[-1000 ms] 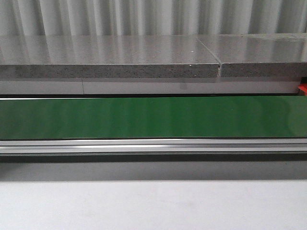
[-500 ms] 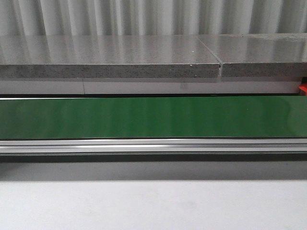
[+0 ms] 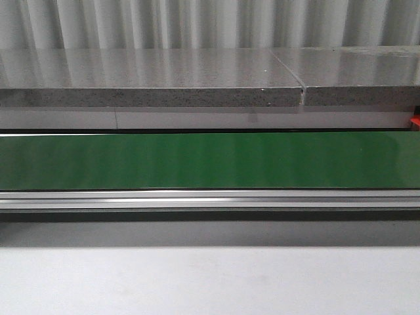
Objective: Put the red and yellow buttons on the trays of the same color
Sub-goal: 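Grasp the red-capped button with the left gripper and lift it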
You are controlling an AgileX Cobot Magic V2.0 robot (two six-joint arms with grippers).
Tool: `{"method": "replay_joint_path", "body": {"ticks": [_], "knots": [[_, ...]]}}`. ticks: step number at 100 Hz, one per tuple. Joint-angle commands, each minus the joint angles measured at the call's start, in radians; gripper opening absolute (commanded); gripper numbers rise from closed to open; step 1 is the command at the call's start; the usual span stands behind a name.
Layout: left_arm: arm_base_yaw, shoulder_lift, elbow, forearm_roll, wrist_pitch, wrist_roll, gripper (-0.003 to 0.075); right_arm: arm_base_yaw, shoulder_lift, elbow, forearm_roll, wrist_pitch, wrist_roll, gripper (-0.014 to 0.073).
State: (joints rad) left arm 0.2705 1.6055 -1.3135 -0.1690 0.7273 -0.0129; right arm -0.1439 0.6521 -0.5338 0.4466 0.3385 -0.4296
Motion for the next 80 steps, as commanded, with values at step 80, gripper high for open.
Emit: {"method": "replay_joint_path", "body": {"ticks": [80], "knots": [[-0.155,-0.053,0.147,-0.01,-0.087,0.056,-0.0019,0.0,-0.004,-0.032,0.012,-0.06,-0.004,-0.0067]]}}
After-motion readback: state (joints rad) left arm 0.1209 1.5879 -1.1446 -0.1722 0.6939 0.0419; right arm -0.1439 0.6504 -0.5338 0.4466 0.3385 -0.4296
